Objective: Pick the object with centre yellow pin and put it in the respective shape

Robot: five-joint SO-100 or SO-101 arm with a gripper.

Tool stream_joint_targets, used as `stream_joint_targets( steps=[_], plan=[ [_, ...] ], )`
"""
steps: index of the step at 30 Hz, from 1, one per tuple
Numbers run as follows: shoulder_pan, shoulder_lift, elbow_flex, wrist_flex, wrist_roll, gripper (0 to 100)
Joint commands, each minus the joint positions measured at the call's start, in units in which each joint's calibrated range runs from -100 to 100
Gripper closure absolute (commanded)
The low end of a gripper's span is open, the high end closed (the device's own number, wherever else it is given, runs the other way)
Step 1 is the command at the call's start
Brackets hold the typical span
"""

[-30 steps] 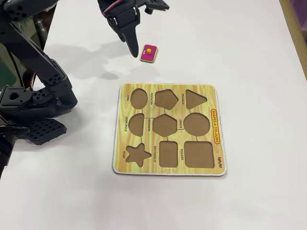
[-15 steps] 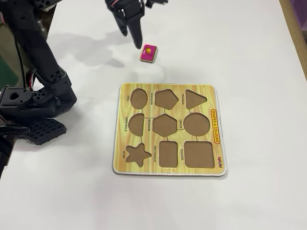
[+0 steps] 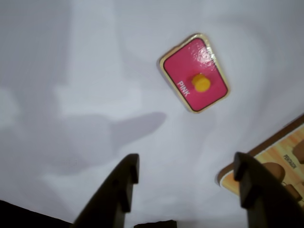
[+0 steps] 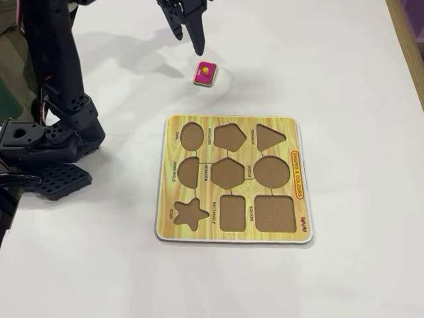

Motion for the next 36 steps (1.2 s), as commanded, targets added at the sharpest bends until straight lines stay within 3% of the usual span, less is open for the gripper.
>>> stream_joint_targets(
  steps=[1,14,21,36],
  plan=[
    [1.0,0.9,-3.7,-0.4,0.0,77],
    [7.7,5.3,-6.3,-0.5,-0.1,77],
    [7.2,7.8,-6.1,-11.0,0.2,77],
    [6.9,11.1,-5.1,-10.2,0.2,77]
  ],
)
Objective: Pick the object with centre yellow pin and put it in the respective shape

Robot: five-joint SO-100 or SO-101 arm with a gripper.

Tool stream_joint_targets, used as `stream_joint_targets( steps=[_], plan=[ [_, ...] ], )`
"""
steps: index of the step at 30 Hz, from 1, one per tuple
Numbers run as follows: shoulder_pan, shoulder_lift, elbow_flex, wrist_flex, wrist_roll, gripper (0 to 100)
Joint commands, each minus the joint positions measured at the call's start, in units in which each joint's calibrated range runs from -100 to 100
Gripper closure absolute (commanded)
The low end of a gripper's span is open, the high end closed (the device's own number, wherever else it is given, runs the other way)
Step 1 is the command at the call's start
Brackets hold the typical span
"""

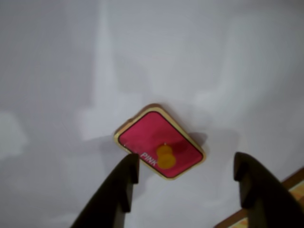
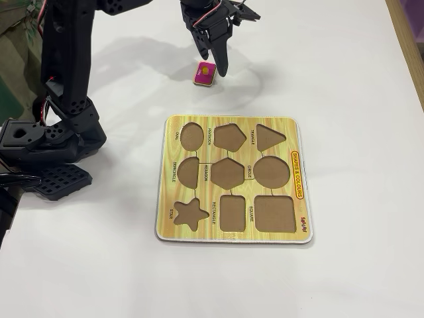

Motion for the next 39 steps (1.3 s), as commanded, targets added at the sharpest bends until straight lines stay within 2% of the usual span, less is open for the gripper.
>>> stream_joint_targets(
  steps=[1,39],
  plan=[
    [0.2,-1.2,-1.6,0.3,0.2,77],
    [-0.3,1.4,-1.9,-0.6,0.2,77]
  ],
)
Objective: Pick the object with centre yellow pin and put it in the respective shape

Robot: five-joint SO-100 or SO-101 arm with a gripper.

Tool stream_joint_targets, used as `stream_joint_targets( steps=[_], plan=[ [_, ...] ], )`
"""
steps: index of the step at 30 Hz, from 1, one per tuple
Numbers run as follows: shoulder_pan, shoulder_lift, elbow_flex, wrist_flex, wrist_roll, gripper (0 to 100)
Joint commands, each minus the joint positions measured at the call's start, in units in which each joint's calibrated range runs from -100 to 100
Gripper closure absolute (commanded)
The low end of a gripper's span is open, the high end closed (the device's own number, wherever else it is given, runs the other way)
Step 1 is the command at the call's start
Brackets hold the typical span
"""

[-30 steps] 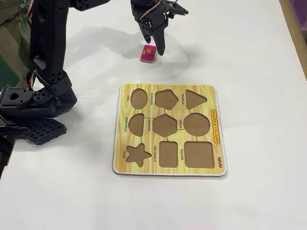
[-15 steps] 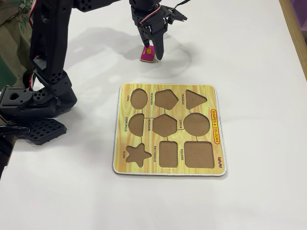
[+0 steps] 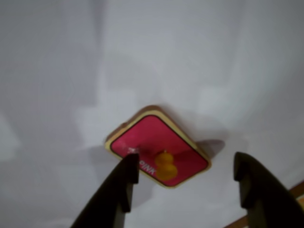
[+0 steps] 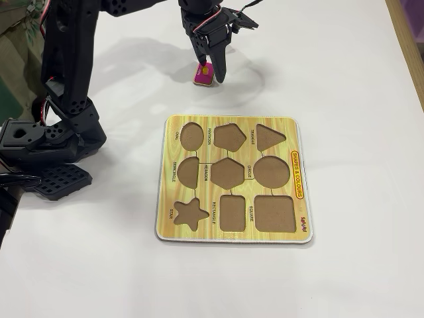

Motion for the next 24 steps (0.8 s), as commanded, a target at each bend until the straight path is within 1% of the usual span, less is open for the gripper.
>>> stream_joint_targets(
  steps=[1,14,16,19,24],
  plan=[
    [-0.3,-1.1,-1.8,-0.5,0.2,77],
    [-0.3,-1.2,1.3,0.3,0.2,78],
    [-0.3,-1.2,1.3,0.3,0.2,79],
    [-0.3,-1.2,1.3,0.3,0.2,85],
    [-0.3,-1.2,1.4,0.2,0.2,86]
  ],
)
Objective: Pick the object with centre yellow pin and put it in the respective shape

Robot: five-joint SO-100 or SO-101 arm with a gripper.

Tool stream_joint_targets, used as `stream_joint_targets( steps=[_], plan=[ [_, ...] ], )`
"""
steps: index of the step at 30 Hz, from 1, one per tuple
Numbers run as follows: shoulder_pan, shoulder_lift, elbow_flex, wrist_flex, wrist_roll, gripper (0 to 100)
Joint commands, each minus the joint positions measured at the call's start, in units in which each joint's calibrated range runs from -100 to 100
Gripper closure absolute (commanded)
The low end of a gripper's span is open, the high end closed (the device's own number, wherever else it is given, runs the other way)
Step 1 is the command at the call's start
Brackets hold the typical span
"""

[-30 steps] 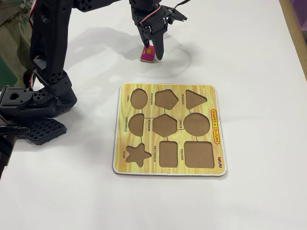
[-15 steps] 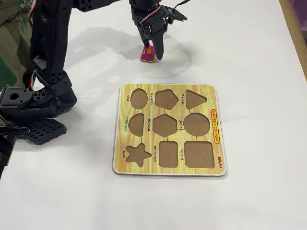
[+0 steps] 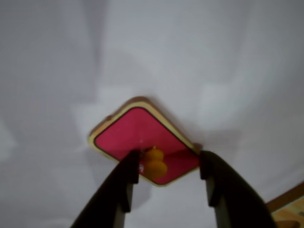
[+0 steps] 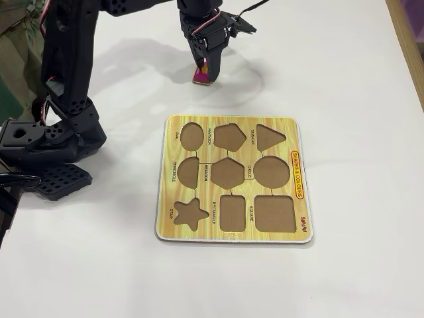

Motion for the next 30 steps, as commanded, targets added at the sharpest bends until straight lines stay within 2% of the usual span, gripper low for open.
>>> stream_joint_targets(
  steps=[1,6,10,20,23,30],
  plan=[
    [-0.3,-1.2,-0.3,0.2,0.2,86],
    [-0.3,-1.1,-0.3,0.2,0.2,87],
    [-0.3,-1.1,-0.3,0.2,0.2,94],
    [-1.1,-1.2,0.8,0.3,0.2,95],
    [-1.2,-1.2,2.0,0.3,0.2,99],
    [-0.7,-1.8,2.6,-0.6,0.1,99]
  ],
)
